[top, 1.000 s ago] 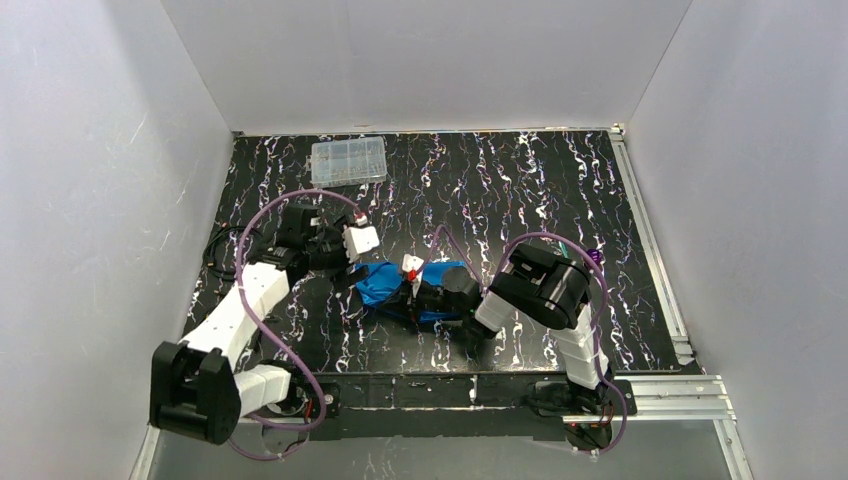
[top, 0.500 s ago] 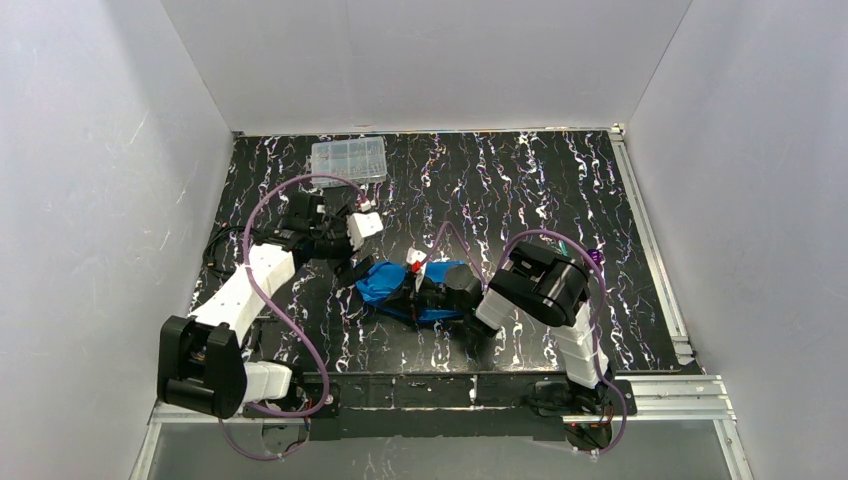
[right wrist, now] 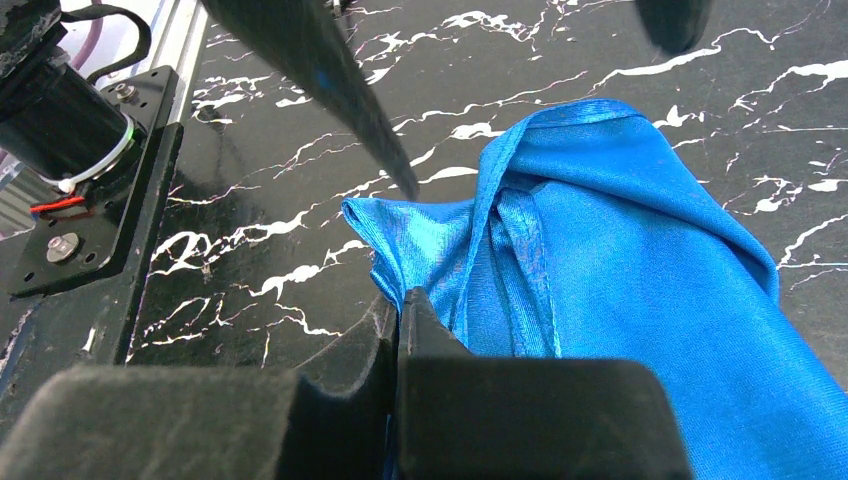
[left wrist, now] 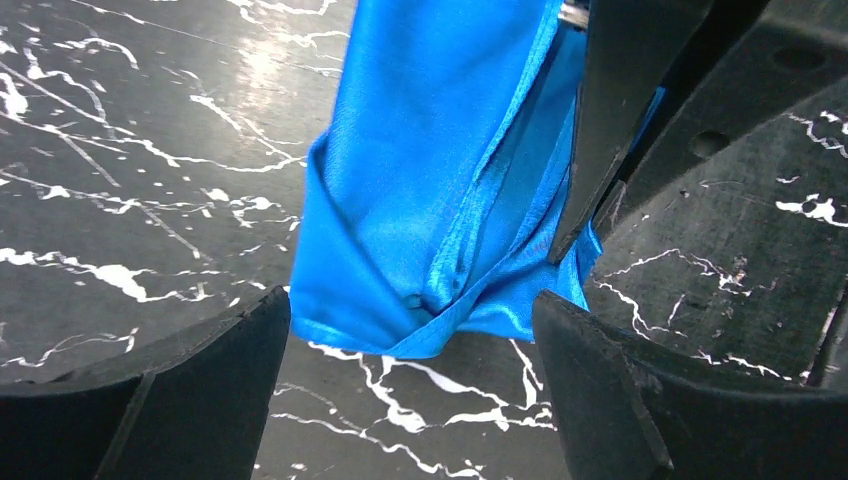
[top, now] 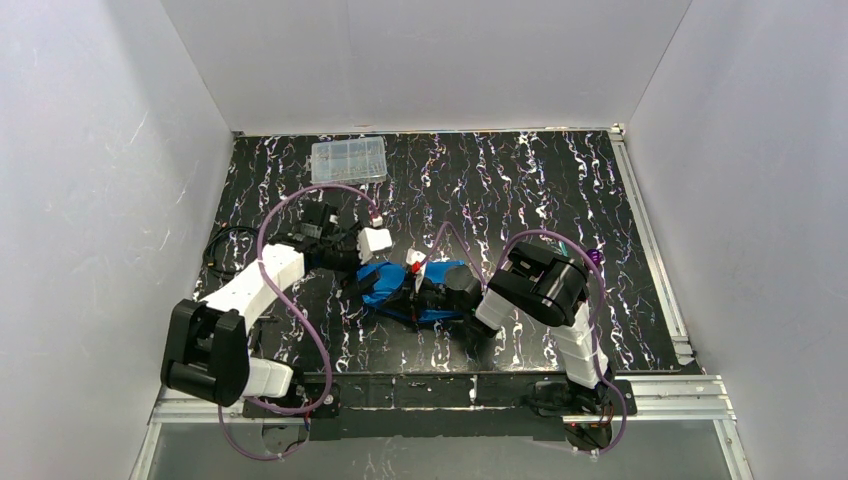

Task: Fold the napkin into a case and place the utensils inside
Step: Grasp the top corner of the smaller rectangle folded napkin from the folded napkin.

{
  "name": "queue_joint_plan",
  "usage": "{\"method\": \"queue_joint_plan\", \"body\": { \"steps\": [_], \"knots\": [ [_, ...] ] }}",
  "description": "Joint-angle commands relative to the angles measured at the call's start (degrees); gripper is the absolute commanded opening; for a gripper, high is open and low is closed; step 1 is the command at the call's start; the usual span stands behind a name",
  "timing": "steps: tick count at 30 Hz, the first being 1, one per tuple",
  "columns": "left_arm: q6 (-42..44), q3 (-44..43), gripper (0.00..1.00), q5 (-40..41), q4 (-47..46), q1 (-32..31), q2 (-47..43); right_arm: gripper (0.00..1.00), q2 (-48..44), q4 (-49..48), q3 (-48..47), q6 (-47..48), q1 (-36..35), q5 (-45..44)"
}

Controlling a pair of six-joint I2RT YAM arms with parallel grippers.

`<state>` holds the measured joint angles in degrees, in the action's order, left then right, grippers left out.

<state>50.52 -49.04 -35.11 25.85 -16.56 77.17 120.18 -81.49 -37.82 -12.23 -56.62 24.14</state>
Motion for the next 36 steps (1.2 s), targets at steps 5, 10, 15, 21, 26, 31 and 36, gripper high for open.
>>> {"method": "queue_joint_plan", "body": {
  "steps": [5,10,15,21,26,31,36],
  "knots": [
    [-6.4,7.4,0.77,10.3,-19.0,-5.3,-0.1,0.01,-0.5,-2.0,-1.0,-1.3,0.3,-0.3],
    [-7.0,7.9,0.71,11.8,-21.2,-5.6,1.0,0.01,-0.4,-2.0,-0.9,-2.1,0.3,-0.3],
    [-7.2,7.5,0.61,11.4,-19.5,-5.6,2.3,0.01,-0.4,-1.5,-1.5,-3.1,0.3,-0.6],
    [-8.6,7.2,0.62,10.0,-16.1,-5.7,2.6,0.01,-0.8,0.3,-2.1,-3.3,0.3,-1.0],
    [-10.7,6.6,0.63,12.5,-16.2,-5.9,3.3,0.01,-0.8,-0.5,-1.3,-3.8,0.3,-2.0],
    [-10.6,5.9,0.59,13.2,-16.1,-6.1,4.4,0.01,-0.1,-1.6,-1.3,-4.8,0.3,-1.8],
    [-9.7,6.0,0.39,13.9,-17.2,-6.6,5.2,0.01,0.1,-2.3,-1.3,-5.6,0.3,-1.6]
  ]
}}
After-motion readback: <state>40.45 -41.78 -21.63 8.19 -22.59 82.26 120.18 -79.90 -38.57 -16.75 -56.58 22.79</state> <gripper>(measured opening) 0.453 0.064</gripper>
